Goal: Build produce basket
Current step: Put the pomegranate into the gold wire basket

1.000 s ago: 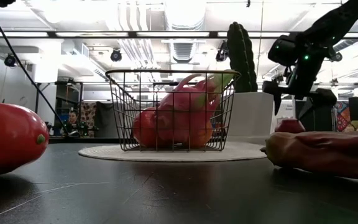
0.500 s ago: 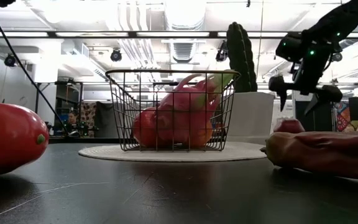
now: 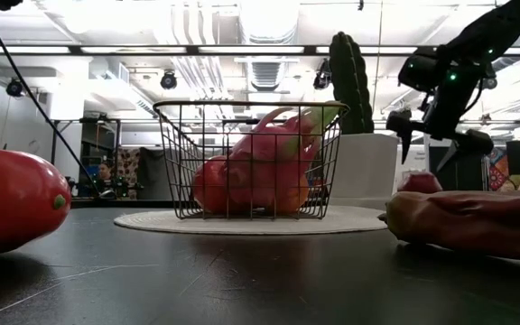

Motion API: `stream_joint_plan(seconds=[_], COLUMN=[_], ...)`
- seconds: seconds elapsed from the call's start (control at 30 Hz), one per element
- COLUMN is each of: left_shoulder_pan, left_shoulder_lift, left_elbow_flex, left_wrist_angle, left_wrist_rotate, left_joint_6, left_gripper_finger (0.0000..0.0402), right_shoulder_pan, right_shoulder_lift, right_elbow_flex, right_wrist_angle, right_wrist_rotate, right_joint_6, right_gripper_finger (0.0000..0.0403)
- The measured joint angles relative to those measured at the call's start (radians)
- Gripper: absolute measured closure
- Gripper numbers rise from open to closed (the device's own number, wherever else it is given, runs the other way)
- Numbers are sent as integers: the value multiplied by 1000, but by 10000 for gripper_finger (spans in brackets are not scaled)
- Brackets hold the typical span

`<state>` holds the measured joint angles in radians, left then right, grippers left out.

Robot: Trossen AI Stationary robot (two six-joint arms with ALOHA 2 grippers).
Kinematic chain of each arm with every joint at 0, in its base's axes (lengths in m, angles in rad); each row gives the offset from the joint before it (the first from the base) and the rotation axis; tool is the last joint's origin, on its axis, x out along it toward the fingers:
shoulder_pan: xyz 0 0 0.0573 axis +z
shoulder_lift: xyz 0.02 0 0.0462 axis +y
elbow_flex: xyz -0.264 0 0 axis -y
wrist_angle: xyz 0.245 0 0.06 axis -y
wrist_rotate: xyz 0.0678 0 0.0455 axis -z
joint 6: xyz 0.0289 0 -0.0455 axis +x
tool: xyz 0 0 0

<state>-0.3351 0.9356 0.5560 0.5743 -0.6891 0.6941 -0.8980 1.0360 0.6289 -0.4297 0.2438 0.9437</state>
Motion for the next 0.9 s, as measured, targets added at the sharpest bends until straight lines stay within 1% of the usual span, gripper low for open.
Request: stream_joint_plan(seconds=[0.27, 0.53, 0.63, 0.9], left_shoulder_pan=[0, 0, 0, 0], left_shoulder_lift=[0, 0, 0, 0], left_elbow_flex=[0, 0, 0, 0], left_wrist_angle=[0, -9, -10, -9], left_wrist_rotate=[0, -1, -1, -1], left_joint_6=[1, 1, 1, 1], left_gripper_finger=[391, 391, 391, 391], right_shoulder_pan=[7, 10, 11, 11], right_shoulder_lift=[97, 99, 101, 119], right_elbow_flex=[4, 6, 0, -3], right_wrist_angle=[-3, -26, -58, -48], right_wrist_rotate=[-17, -35, -8, 3], right_joint_6=[8, -1, -12, -10], right_gripper_finger=[76, 76, 76, 76])
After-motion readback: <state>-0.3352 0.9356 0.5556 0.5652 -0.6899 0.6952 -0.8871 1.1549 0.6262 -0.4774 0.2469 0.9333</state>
